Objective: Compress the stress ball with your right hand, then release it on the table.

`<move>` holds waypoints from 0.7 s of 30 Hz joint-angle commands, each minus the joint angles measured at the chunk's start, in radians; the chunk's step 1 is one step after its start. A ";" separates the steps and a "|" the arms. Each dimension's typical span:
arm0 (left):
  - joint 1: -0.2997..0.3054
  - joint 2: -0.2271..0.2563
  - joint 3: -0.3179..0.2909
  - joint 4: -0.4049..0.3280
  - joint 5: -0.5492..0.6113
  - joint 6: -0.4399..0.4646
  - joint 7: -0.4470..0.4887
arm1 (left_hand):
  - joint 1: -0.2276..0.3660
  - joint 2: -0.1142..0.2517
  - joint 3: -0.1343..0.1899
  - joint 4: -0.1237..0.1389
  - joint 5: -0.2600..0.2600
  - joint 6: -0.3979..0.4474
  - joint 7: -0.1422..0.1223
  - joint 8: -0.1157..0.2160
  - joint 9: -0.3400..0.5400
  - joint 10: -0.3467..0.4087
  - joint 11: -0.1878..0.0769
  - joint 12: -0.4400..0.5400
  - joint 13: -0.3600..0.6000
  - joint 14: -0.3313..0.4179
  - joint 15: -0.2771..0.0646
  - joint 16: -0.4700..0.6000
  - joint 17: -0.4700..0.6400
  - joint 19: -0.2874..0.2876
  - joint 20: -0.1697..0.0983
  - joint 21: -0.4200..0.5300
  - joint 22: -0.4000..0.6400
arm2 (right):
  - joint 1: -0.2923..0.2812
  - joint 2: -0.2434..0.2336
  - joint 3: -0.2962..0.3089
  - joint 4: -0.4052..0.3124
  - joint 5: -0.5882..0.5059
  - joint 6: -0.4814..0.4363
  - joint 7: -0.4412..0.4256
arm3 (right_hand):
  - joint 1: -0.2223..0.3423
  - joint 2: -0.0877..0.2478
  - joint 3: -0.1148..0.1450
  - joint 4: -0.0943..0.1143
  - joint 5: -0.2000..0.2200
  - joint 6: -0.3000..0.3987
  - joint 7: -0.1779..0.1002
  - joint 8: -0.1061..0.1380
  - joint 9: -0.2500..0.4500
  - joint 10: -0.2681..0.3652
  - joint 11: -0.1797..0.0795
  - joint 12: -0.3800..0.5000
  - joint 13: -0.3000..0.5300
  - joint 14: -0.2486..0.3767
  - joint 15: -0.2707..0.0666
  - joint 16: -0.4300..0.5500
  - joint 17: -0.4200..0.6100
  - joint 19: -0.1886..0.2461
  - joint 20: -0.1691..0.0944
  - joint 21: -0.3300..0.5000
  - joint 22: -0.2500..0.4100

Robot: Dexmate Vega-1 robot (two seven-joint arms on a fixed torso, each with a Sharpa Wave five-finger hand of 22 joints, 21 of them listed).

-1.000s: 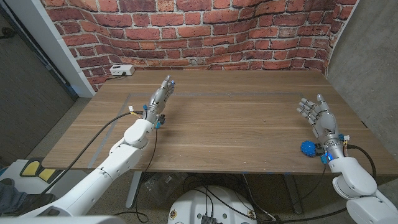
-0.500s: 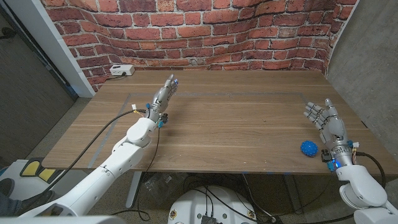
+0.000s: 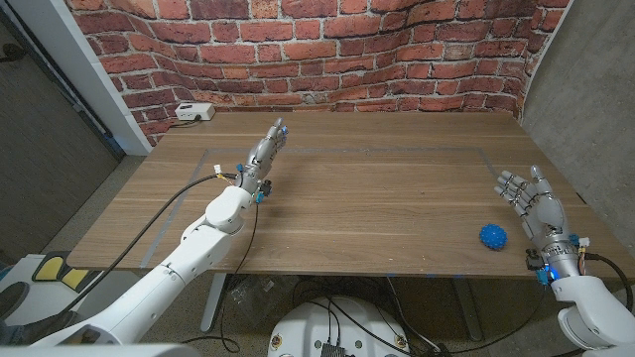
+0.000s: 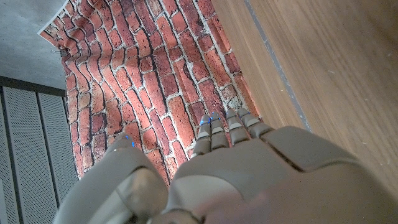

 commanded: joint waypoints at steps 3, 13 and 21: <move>0.021 0.008 -0.007 -0.027 0.010 -0.015 0.012 | 0.014 0.000 -0.001 -0.006 -0.009 0.013 -0.001 -0.005 0.004 0.022 0.002 -0.003 0.006 0.036 -0.004 0.003 0.001 0.039 0.014 0.009 -0.001 | -0.076 0.025 0.072 -0.031 -0.019 0.011 0.047 | 0.005 0.004 0.003 -0.005 -0.004 0.005 -0.009 0.000 0.004 0.012 -0.003 0.004 0.002 0.010 -0.005 0.001 0.002 0.013 -0.001 0.003 0.005; 0.007 0.035 -0.007 -0.029 -0.002 0.005 -0.032 | 0.018 -0.001 -0.005 -0.008 -0.013 0.027 0.003 -0.006 0.004 0.045 0.007 0.000 0.006 0.050 0.001 0.005 0.001 0.057 0.019 0.011 -0.001 | -0.101 0.075 0.074 -0.060 -0.121 0.009 0.003 | 0.011 0.008 0.005 -0.008 -0.004 0.014 -0.014 0.000 0.004 0.020 -0.006 0.005 0.002 0.018 -0.006 0.001 0.001 0.019 -0.001 0.003 0.005; 0.003 0.033 -0.012 -0.021 -0.001 -0.016 -0.038 | 0.020 -0.002 -0.006 -0.009 -0.015 0.031 0.003 -0.007 0.004 0.049 0.011 -0.001 0.006 0.054 0.000 0.004 0.001 0.056 0.020 0.009 -0.001 | -0.086 0.099 0.063 -0.054 -0.183 0.032 -0.014 | 0.026 0.015 0.010 -0.016 -0.003 0.042 -0.021 0.007 0.004 0.049 -0.014 0.012 0.003 0.046 -0.018 0.006 0.001 0.046 0.003 0.008 0.005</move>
